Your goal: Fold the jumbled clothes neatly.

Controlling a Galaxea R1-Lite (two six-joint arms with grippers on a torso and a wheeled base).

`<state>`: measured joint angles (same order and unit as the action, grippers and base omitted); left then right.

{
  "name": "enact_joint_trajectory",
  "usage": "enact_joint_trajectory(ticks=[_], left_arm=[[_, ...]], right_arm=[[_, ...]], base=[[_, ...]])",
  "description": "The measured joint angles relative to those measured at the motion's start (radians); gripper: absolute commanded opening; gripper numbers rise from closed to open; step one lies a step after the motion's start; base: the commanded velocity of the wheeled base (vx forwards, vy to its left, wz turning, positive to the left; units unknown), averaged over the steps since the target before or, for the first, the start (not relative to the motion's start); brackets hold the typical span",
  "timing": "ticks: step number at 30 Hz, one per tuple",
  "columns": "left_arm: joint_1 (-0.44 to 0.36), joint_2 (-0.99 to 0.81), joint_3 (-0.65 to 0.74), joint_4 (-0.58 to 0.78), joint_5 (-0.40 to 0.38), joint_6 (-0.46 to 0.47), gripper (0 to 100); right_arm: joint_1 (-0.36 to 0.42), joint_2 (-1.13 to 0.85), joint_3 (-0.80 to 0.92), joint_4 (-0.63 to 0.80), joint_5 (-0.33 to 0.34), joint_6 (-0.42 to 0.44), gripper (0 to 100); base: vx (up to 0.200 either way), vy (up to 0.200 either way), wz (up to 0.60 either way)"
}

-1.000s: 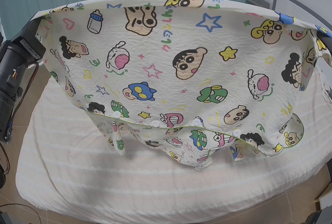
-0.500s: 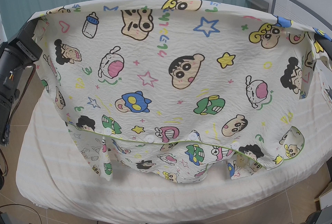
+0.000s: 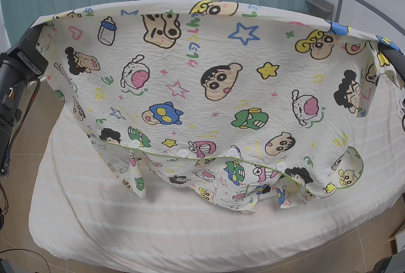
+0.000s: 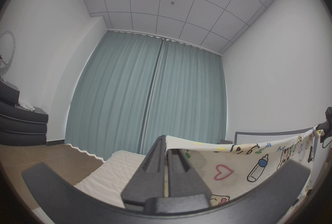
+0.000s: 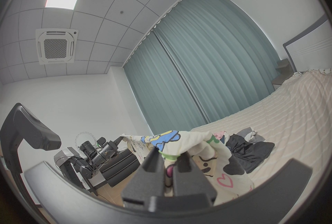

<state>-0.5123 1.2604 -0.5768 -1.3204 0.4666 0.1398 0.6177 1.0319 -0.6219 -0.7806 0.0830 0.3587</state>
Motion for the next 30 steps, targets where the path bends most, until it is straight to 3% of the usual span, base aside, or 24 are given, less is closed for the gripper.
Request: enact_joint_trajectory(ticks=[30], left_arm=[[0.052,-0.030,0.044,0.001,0.001,0.000,0]], right_arm=[[0.002,0.054,-0.045,0.000,0.007,0.000,0]], base=[[0.000,0.200,0.00]])
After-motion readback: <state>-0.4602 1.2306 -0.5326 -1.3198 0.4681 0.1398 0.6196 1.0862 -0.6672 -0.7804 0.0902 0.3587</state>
